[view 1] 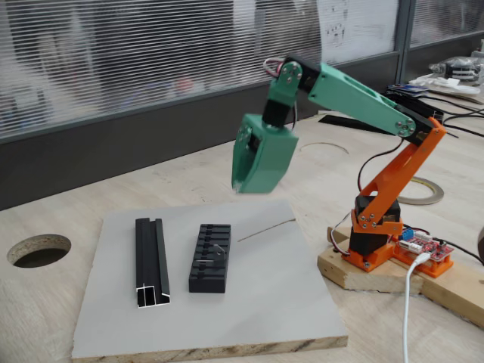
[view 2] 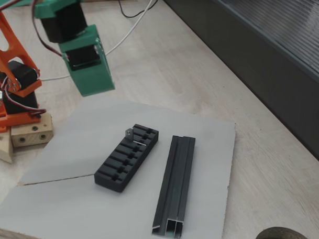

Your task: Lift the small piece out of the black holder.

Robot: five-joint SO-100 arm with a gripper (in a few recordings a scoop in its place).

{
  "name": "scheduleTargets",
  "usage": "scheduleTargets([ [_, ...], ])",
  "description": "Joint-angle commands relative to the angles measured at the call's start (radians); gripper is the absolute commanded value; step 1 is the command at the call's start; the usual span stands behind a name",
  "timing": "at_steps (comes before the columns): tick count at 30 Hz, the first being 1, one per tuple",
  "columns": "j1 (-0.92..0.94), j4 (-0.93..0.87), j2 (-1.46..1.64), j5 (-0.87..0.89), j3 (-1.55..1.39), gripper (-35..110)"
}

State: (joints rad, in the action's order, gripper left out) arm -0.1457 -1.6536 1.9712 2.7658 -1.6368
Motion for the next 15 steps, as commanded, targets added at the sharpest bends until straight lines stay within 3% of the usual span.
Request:
scheduleTargets([
  [1,-0.06,-0.003,-0.015,0.155,-0.011,10],
  [6,-0.048,-0.003,-0.014,0.273,-0.011,10],
  [15,-0.046,-0.003,-0.02,0.285,0.0,10],
])
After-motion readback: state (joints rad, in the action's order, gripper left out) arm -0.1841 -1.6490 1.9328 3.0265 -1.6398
